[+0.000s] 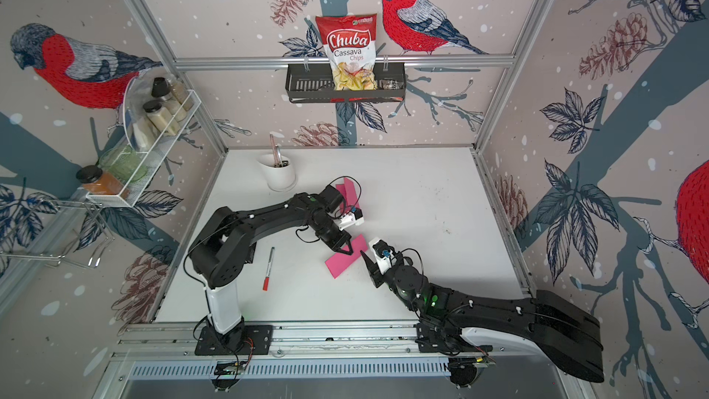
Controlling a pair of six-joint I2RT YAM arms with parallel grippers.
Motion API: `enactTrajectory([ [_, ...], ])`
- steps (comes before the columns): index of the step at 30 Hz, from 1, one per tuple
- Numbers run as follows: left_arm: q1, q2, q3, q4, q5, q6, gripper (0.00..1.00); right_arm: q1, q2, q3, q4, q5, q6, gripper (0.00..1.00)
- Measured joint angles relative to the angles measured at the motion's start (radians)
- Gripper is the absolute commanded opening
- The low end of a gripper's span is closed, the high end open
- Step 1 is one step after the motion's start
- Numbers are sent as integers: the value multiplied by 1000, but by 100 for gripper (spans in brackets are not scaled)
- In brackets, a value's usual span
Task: Fold the square paper along the opposite sides
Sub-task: Smooth out the paper at the center of the board.
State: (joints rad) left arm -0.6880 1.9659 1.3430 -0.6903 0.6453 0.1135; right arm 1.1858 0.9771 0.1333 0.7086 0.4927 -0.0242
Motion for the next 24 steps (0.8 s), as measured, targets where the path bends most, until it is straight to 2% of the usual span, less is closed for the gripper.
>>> enactTrajectory([
  [4, 0, 112, 121, -79, -52, 54, 0, -8, 101, -3, 76, 55, -29, 31],
  [9, 0, 173, 180, -126, -98, 97, 0, -48, 259, 12, 151, 58, -25, 17],
  [16, 11, 203, 208, -162, -87, 115, 0, -98, 500, 86, 231, -98, 8, 1],
  [24, 16, 170, 168, -138, -115, 121, 0, -120, 686, 164, 266, -262, 32, 0],
])
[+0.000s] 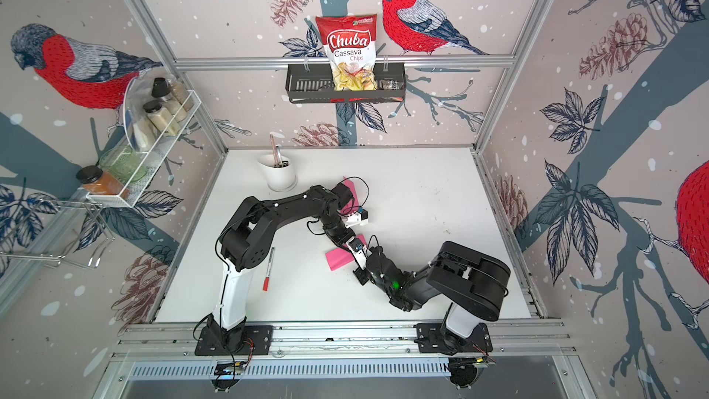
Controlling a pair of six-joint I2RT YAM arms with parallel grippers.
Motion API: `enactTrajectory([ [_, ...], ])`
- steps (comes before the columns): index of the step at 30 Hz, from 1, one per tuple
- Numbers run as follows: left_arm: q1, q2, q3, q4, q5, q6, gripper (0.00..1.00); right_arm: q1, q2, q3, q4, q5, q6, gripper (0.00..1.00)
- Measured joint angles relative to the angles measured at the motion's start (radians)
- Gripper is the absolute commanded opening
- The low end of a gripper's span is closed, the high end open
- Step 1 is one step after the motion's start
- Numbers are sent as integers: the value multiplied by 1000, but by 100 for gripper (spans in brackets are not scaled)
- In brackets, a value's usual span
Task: Fold the square paper along the opposite sides
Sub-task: Smooth out the paper at the center of the board.
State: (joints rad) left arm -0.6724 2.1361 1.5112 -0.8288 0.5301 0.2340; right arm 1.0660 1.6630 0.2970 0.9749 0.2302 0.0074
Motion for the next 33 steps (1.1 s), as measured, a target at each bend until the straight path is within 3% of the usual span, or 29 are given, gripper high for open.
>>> enactTrajectory([
  [10, 13, -26, -41, 24, -14, -18, 1, -14, 148, 74, 36, -44, 26, 0],
  [15, 24, -34, -45, 24, -25, -19, 12, 19, 171, 83, 53, 15, 45, 0],
  [22, 51, -55, -64, 42, -62, -45, 17, 39, 192, 95, 64, 43, 56, 0],
  [24, 55, -58, -68, 43, -63, -46, 15, 39, 197, 100, 64, 44, 70, 0],
  [27, 57, -60, -73, 52, -67, -51, 0, 39, 198, 101, 63, 44, 70, 0],
  [33, 61, -64, -85, 66, -59, -55, 0, 33, 195, 102, 61, 43, 74, 0],
])
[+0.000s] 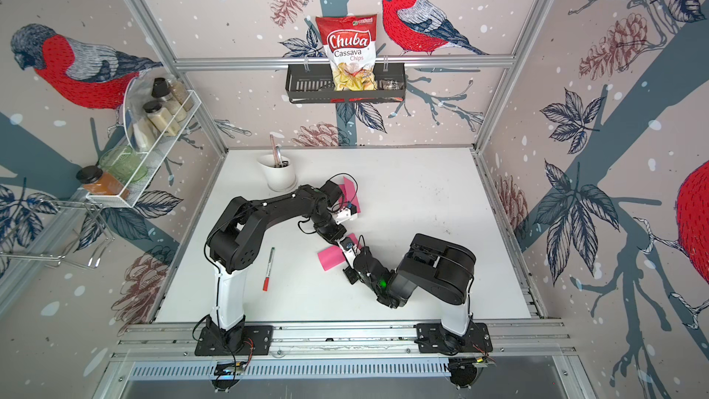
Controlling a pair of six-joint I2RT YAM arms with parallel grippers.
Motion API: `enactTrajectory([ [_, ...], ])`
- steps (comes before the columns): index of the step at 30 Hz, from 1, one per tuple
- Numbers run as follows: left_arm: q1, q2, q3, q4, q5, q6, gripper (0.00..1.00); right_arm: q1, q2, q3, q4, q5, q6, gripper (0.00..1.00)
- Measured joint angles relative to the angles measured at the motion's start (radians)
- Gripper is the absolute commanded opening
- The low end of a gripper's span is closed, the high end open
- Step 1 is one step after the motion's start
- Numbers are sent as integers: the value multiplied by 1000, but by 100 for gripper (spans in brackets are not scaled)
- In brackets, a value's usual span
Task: Fold the square paper along the opposite sides
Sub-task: Smooth out the paper at the center of the board.
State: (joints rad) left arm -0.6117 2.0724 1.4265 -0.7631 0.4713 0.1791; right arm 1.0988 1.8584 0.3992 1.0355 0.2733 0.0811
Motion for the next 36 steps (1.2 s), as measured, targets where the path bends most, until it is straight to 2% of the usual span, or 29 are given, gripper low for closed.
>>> enactTrajectory([
  [5, 0, -16, -26, 27, 0, -14, 0, 5, -1, -2, 0, 21, 5, 0],
  [13, 0, -40, -71, 74, 3, -14, 0, -7, 0, -6, -11, 120, 52, 0],
  [20, 0, -45, -89, 101, 21, -14, 0, -28, 8, -5, 3, 137, 76, 0],
  [23, 0, -48, -90, 103, 23, -14, 0, -39, -75, -61, -38, 112, 76, 0],
  [26, 0, -48, -81, 94, 17, -5, 0, -48, -232, -115, -70, 57, 76, 0],
  [30, -1, -50, -61, 73, -11, 13, 0, -104, -384, -140, -63, -5, 77, 0],
  [33, -1, -56, -32, 58, -9, 39, 0, -118, -399, -161, -61, -36, 69, 0],
  [36, -6, -60, 6, 51, 2, 64, 0, -97, -348, -167, -54, -32, 34, 0],
])
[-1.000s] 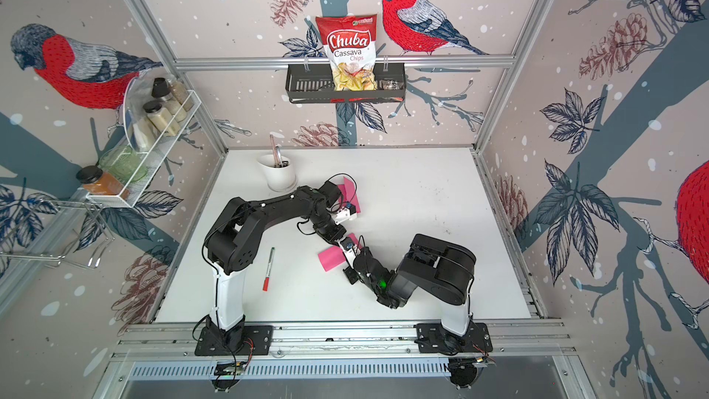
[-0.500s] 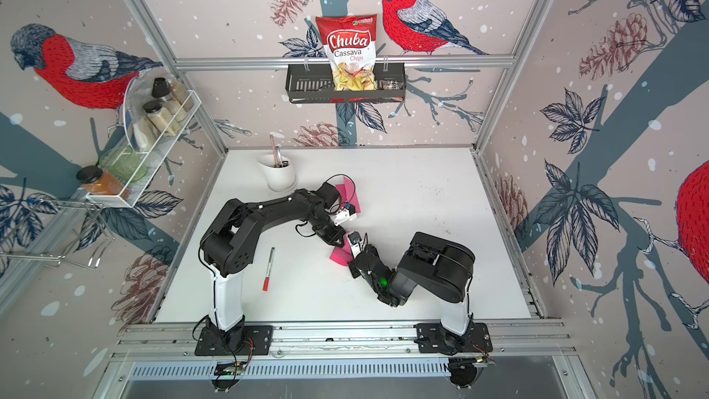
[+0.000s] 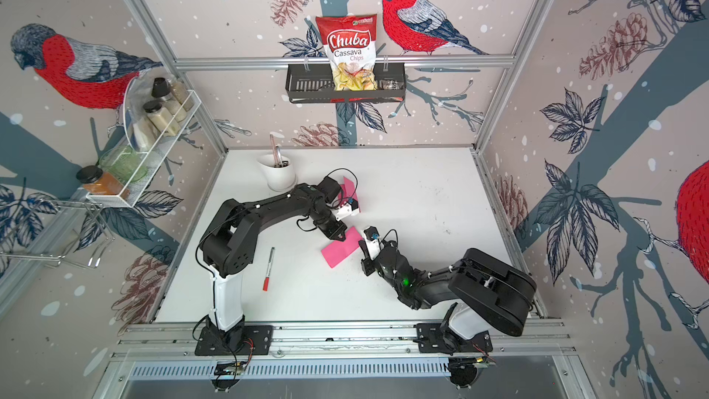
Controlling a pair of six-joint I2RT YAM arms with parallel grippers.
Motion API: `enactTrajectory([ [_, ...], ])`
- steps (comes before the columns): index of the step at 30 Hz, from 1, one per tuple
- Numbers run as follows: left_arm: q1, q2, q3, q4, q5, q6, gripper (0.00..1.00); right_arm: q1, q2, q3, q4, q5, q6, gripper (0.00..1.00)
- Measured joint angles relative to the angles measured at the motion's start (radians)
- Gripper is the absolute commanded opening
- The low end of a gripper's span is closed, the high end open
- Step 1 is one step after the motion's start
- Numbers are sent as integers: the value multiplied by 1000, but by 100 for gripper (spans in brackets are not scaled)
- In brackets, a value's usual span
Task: Fold the square paper along the opposite sides
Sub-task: Smooth out the paper at the center of the board.
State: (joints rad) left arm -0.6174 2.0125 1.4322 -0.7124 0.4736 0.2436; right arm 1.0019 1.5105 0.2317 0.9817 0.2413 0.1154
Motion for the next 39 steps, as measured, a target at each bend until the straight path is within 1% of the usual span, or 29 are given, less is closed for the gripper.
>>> enactTrajectory([
  [3, -6, -2, 13, -4, 11, 24, 0, 38, 82, 6, 32, 13, -39, 0],
  [10, -15, 16, -3, -10, 29, 45, 0, 49, 280, 81, 129, 73, -71, 0],
  [15, -15, 52, -12, -10, 26, 52, 0, 49, 354, 105, 159, 97, -71, 0],
  [21, -14, 75, -13, -9, 60, 64, 0, 49, 380, 116, 178, 132, -55, 0],
  [29, 0, 60, -48, 25, 94, 70, 0, 29, 383, 114, 179, 179, -1, 0],
  [34, 8, 52, -58, 33, 93, 69, 0, 14, 369, 114, 146, 214, 43, 0],
  [39, 8, 51, -56, 33, 79, 67, 0, -8, 333, 89, 124, 216, 67, 0],
])
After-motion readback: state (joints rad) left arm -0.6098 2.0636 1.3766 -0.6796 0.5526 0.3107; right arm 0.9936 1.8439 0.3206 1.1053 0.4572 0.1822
